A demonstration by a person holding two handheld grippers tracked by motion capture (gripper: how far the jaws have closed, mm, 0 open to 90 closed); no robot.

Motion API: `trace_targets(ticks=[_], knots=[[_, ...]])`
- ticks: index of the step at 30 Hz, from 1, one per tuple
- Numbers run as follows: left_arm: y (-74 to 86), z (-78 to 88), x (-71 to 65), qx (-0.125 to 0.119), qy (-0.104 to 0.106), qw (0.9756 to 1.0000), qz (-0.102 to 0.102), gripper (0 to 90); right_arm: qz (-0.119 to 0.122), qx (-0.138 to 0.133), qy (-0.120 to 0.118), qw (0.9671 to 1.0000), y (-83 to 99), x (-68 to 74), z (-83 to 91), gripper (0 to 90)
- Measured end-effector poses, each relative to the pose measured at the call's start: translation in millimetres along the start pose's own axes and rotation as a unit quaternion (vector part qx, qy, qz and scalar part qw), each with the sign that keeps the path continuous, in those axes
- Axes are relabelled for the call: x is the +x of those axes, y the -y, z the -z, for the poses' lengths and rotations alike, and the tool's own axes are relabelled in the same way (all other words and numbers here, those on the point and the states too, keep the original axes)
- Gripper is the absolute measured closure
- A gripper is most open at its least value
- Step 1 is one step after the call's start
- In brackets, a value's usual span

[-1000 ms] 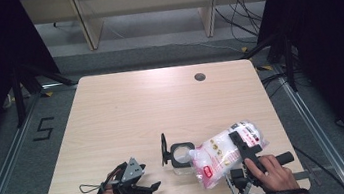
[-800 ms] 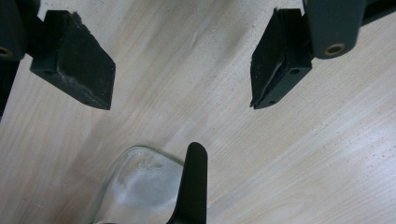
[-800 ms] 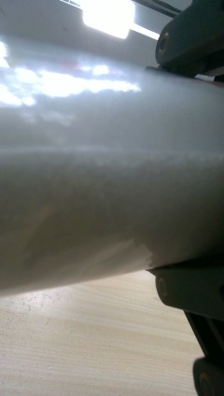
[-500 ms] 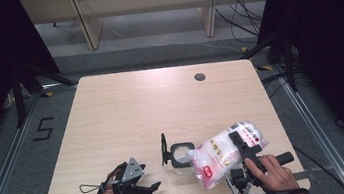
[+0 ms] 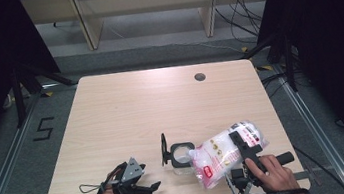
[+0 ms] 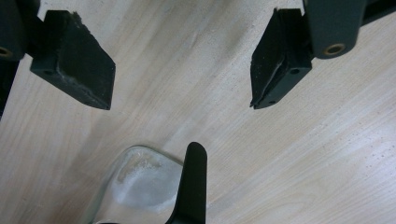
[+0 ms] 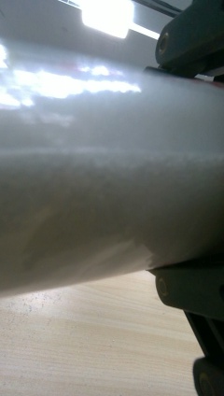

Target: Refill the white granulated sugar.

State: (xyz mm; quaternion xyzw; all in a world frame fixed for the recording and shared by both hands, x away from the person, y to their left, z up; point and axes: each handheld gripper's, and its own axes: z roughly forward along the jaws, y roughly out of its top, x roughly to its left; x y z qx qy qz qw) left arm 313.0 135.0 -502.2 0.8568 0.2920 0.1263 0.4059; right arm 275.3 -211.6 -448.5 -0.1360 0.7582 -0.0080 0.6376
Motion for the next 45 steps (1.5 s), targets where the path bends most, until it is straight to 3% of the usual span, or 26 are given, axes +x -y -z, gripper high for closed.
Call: trace_targets(ticks=[1, 2, 5, 6, 8, 9, 11, 12, 16, 20, 22, 23, 24, 25, 26, 27, 29, 30, 33, 34, 35, 37, 40, 41, 42, 45], knots=[[0.1, -0.1, -0.1, 0.001, 0.003, 1.0, 0.001, 21.8, -0.001, 0.008, -0.002, 1.0, -0.5, -0.3, 1.4, 41.7], [0.0, 0.0, 0.1, 0.001, 0.002, 1.0, -0.002, 21.8, 0.019, -0.003, 0.001, 0.9998, -0.8, -3.3, -0.2, 41.8], [-0.6, 0.5, 1.8, 0.001, -0.001, 0.9999, -0.016, 21.8, 0.019, -0.004, 0.001, 0.9998, -0.9, -3.2, -0.3, 41.8], [0.1, 0.0, 0.3, 0.001, 0.0, 1.0, 0.0, 21.8, 0.02, -0.004, 0.002, 0.9998, -1.0, -3.1, -0.4, 41.8], [0.1, 0.1, 0.3, 0.001, -0.001, 1.0, 0.0, 21.7, 0.02, -0.004, 0.002, 0.9998, -1.0, -3.0, -0.4, 41.8], [0.0, 0.1, 0.3, 0.001, 0.0, 1.0, 0.0, 21.8, 0.007, 0.002, -0.005, 1.0, -0.8, -0.9, 0.1, 41.7], [-0.1, 0.2, 0.4, 0.001, -0.001, 1.0, -0.002, 21.8, 0.015, -0.001, -0.002, 0.9999, -0.8, -2.3, 0.1, 41.8], [-0.6, 0.5, 1.7, 0.001, -0.001, 0.9999, -0.015, 21.8, 0.016, -0.001, -0.002, 0.9999, -0.8, -2.3, 0.2, 41.7], [0.0, 0.1, 0.3, 0.001, 0.0, 1.0, 0.0, 21.8, 0.009, -0.001, 0.004, 1.0, -0.2, -0.9, -0.1, 41.7], [0.0, 0.2, 0.4, 0.001, -0.002, 1.0, -0.002, 21.8, 0.013, 0.005, -0.003, 0.9999, -0.5, -1.8, 1.0, 41.7], [-0.4, 0.3, 1.0, 0.001, 0.0, 1.0, -0.009, 21.8, -0.002, 0.01, 0.001, 1.0, -0.6, 0.5, 1.9, 41.7], [-0.7, 0.6, 2.0, 0.002, -0.002, 0.9999, -0.017, 21.8, 0.039, -0.002, 0.005, 0.9992, -2.0, -5.3, 0.9, 41.8], [-0.7, 0.6, 1.9, 0.002, -0.002, 0.9999, -0.016, 21.8, 0.014, 0.005, 0.003, 0.9999, -1.5, -1.7, 1.9, 41.8], [-0.1, 0.2, 0.5, 0.001, 0.0, 1.0, -0.003, 21.8, 0.013, 0.006, 0.004, 0.9999, -1.8, -1.5, 2.2, 41.8], [0.0, 0.0, 0.2, 0.0, 0.001, 1.0, -0.002, 21.8, 0.026, 0.0, 0.009, 0.9996, -2.2, -2.8, 1.5, 41.8], [-0.6, 0.6, 1.6, 0.002, 0.001, 0.9999, -0.016, 21.7, 0.043, 0.004, 0.005, 0.9991, -2.7, -4.9, 2.1, 41.7], [-0.5, -0.2, 0.6, -0.003, 0.002, 0.9999, -0.01, 21.8, 0.049, 0.012, -0.002, 0.9987, -4.9, -3.8, 2.7, 41.8], [-0.8, 0.9, 2.2, 0.005, -0.002, 0.9998, -0.019, 21.8, 0.049, 0.01, -0.005, 0.9988, -5.3, -3.0, 2.1, 41.8], [-0.8, 1.2, 2.6, 0.005, -0.002, 0.9998, -0.02, 21.8, 0.043, 0.005, -0.006, 0.999, -5.1, -1.6, 1.2, 41.8], [0.1, 0.2, 0.5, 0.001, -0.001, 1.0, 0.0, 21.8, 0.036, 0.009, -0.004, 0.9993, -4.8, -0.9, 2.2, 41.8], [0.0, 0.1, 0.4, 0.001, 0.0, 1.0, 0.0, 21.8, 0.041, 0.007, -0.001, 0.9992, -5.0, -2.6, 2.5, 41.8], [-0.8, 0.7, 2.0, 0.004, -0.002, 0.9998, -0.018, 21.7, 0.037, 0.012, -0.002, 0.9992, -5.0, -4.3, 4.2, 41.8], [-0.7, 0.7, 1.6, 0.001, 0.0, 0.9999, -0.015, 21.8, 0.044, 0.01, -0.001, 0.999, -4.4, -5.9, 3.7, 41.8], [-0.8, 0.8, 2.2, 0.003, -0.002, 0.9998, -0.018, 21.8, 0.036, 0.011, -0.003, 0.9993, -3.6, -4.3, 3.4, 41.8], [-0.1, 0.2, 0.5, 0.0, 0.001, 1.0, -0.002, 21.8, 0.034, 0.011, -0.004, 0.9993, -3.4, -4.0, 3.2, 41.8], [-0.1, 0.1, 0.4, 0.001, 0.0, 1.0, -0.002, 21.8, 0.049, 0.012, -0.003, 0.9987, -3.4, -5.2, 3.2, 41.7]])
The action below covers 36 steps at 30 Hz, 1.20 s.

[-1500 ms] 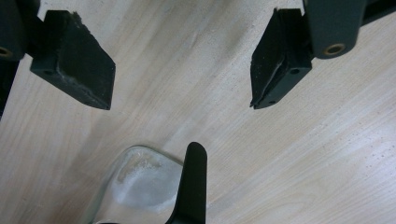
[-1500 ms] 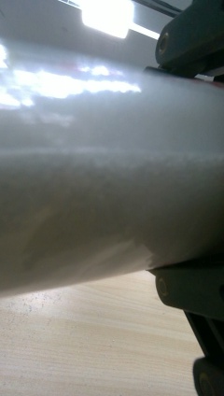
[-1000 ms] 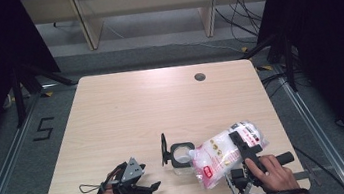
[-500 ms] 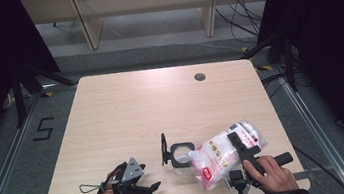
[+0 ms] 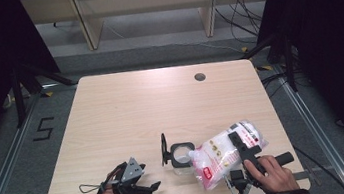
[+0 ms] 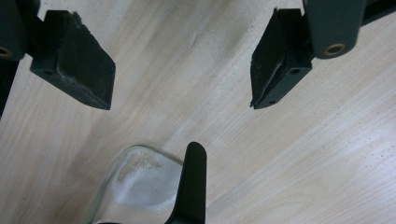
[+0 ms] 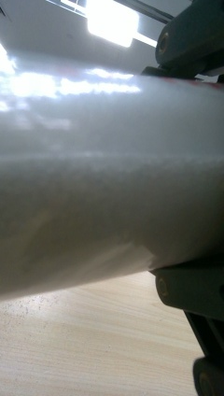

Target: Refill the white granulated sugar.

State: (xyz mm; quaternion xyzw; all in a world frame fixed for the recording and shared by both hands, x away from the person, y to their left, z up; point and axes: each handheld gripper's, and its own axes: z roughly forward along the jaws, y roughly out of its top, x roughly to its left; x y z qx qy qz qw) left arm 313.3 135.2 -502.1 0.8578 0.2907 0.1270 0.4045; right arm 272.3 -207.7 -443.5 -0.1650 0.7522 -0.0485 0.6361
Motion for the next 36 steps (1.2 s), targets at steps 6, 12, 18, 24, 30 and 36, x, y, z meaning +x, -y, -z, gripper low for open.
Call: trace_targets(ticks=[6, 12, 18, 24, 30, 36], knots=[[0.1, 0.0, 0.0, 0.0, 0.0, 1.0, 0.001, 21.8, -0.016, -0.008, 0.001, 0.9998, 0.3, 1.2, -0.7, 41.8], [-0.6, 0.3, 1.1, 0.0, 0.002, 0.9999, -0.013, 21.8, -0.013, -0.006, 0.001, 0.9999, 1.2, -0.6, -0.2, 41.7], [-0.4, 0.3, 0.7, 0.0, 0.002, 1.0, -0.009, 21.8, -0.021, -0.005, -0.006, 0.9997, 1.2, 2.3, -0.9, 41.8], [0.0, 0.2, 0.6, 0.002, -0.002, 1.0, -0.002, 21.8, -0.025, -0.006, -0.005, 0.9997, 1.2, 1.8, -0.5, 41.8], [0.0, 0.3, 0.5, 0.002, -0.002, 1.0, -0.001, 21.7, -0.03, -0.016, 0.004, 0.9994, 2.6, 1.9, -1.1, 41.8], [-0.7, 0.7, 1.5, -0.001, 0.0, 0.9999, -0.014, 21.8, -0.029, -0.015, 0.005, 0.9994, 2.9, 1.8, -1.1, 41.7]])
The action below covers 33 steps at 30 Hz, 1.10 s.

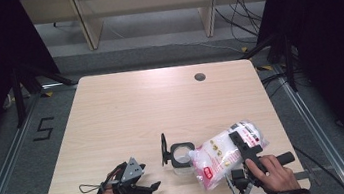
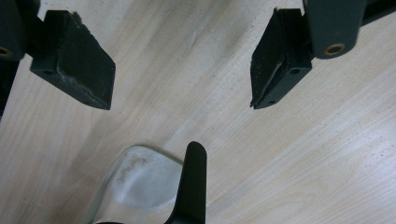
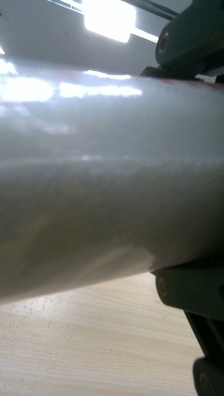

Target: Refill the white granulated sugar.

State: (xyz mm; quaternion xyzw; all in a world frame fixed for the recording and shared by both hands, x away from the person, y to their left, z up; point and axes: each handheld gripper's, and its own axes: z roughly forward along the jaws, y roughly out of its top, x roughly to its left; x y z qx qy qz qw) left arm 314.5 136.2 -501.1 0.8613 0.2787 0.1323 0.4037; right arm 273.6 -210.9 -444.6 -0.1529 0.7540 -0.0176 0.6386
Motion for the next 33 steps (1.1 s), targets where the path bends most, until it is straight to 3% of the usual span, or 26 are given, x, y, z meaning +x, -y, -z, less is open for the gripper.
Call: trace_targets(ticks=[4, 5, 6, 7, 10, 11, 17, 29, 33], knots=[[0.0, 0.0, 0.0, 0.0, 0.0, 1.0, 0.0, 21.8, -0.011, -0.003, 0.005, 0.9999, 0.2, 2.5, -0.2, 41.8], [0.3, 0.1, -1.0, 0.005, 0.006, 0.9999, 0.015, 21.8, -0.003, -0.004, 0.007, 1.0, -0.2, 1.4, -0.2, 41.8], [0.6, -0.3, -1.3, 0.002, 0.002, 0.9999, 0.014, 21.7, 0.002, -0.006, 0.007, 1.0, -0.2, 0.8, -0.5, 41.8], [0.4, -0.3, -1.1, 0.0, 0.001, 1.0, 0.01, 21.8, -0.015, -0.001, 0.003, 0.9999, 0.2, 3.2, -0.1, 41.8], [-0.1, 0.3, 0.5, 0.004, -0.002, 1.0, -0.004, 21.8, -0.007, -0.003, 0.005, 1.0, 0.0, 2.3, -0.5, 41.7], [0.0, 0.0, -0.2, 0.001, 0.0, 1.0, 0.0, 21.8, 0.009, -0.007, 0.007, 0.9999, -0.3, 0.0, -0.7, 41.7], [0.0, 0.1, 0.2, 0.003, -0.002, 1.0, -0.002, 21.8, -0.007, -0.004, 0.001, 1.0, -1.2, 1.9, 0.3, 41.8], [0.0, -0.1, -0.2, 0.001, 0.0, 1.0, 0.0, 21.8, 0.005, -0.011, 0.012, 0.9998, -0.4, -0.1, -0.3, 41.7], [0.1, 0.2, 0.0, 0.003, -0.002, 1.0, 0.0, 21.8, 0.0, -0.004, 0.001, 1.0, -0.2, 0.1, 0.4, 41.7]])
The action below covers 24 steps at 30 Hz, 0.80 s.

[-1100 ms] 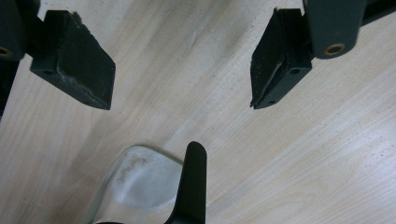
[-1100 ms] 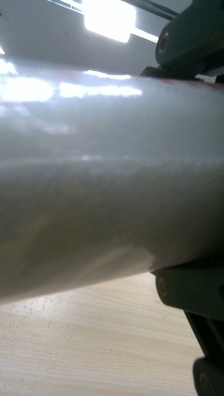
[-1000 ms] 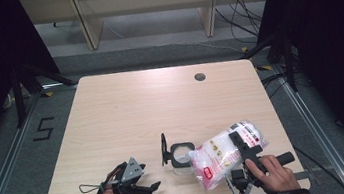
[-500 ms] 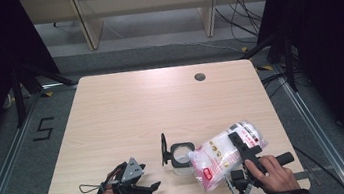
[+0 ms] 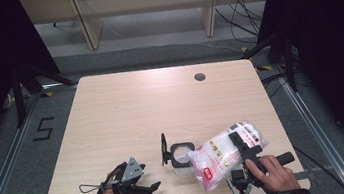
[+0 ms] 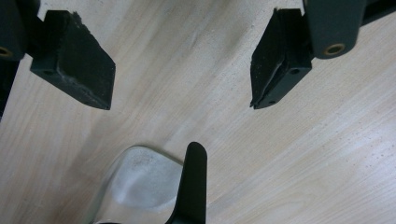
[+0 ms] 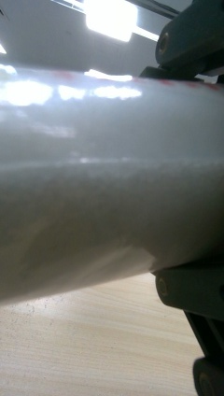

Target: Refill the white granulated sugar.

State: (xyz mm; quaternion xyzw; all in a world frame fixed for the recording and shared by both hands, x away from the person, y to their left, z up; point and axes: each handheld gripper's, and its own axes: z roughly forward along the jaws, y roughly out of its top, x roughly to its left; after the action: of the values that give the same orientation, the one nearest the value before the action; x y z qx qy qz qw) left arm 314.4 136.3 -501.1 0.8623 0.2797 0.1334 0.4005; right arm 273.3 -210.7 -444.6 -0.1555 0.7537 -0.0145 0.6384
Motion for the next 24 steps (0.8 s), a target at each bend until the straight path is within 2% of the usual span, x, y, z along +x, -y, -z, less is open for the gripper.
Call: trace_targets(ticks=[2, 3, 4, 7, 11, 14, 15, 18, 21, 22, 24], knots=[[0.0, -0.1, -0.3, -0.002, 0.003, 1.0, 0.001, 21.8, -0.003, 0.0, 0.0, 1.0, 0.5, 0.5, -0.3, 41.7], [-0.1, -0.1, -0.1, -0.002, 0.002, 1.0, 0.0, 21.8, -0.01, 0.008, -0.003, 0.9999, 0.6, 1.6, 0.8, 41.7], [-0.2, 0.3, 0.7, 0.002, 0.001, 1.0, -0.005, 21.8, -0.004, 0.003, -0.001, 1.0, 0.9, 0.5, -0.2, 41.7], [0.0, -0.3, 0.0, -0.001, 0.002, 1.0, 0.0, 21.8, -0.006, 0.002, 0.004, 1.0, 1.9, 0.5, -0.3, 41.8], [0.2, -0.5, -0.9, -0.002, 0.003, 1.0, 0.005, 21.8, 0.009, 0.0, 0.009, 0.9999, 2.9, -1.7, -0.1, 41.8], [0.2, -0.4, -0.7, -0.002, 0.003, 1.0, 0.003, 21.8, 0.004, 0.005, 0.003, 1.0, 3.1, -0.3, 0.2, 41.8], [0.1, -0.5, -0.5, -0.002, 0.003, 1.0, 0.002, 21.8, 0.01, 0.001, 0.008, 0.9999, 2.9, -1.2, -0.4, 41.7], [0.2, -0.5, -0.9, -0.001, 0.003, 1.0, 0.004, 21.8, 0.014, 0.004, 0.001, 0.9999, 2.1, -2.0, 0.1, 41.8], [0.1, -0.6, -0.3, -0.001, 0.003, 1.0, 0.0, 21.8, 0.002, 0.006, 0.0, 1.0, 1.5, 0.0, 0.5, 41.8], [0.1, -0.6, -0.5, -0.001, 0.004, 1.0, 0.001, 21.9, 0.015, 0.004, 0.001, 0.9999, 1.1, -2.1, 0.6, 41.7], [0.1, -0.5, -0.3, -0.001, 0.003, 1.0, 0.0, 21.8, -0.006, 0.013, 0.001, 0.9999, 0.9, 2.0, 2.0, 41.8]])
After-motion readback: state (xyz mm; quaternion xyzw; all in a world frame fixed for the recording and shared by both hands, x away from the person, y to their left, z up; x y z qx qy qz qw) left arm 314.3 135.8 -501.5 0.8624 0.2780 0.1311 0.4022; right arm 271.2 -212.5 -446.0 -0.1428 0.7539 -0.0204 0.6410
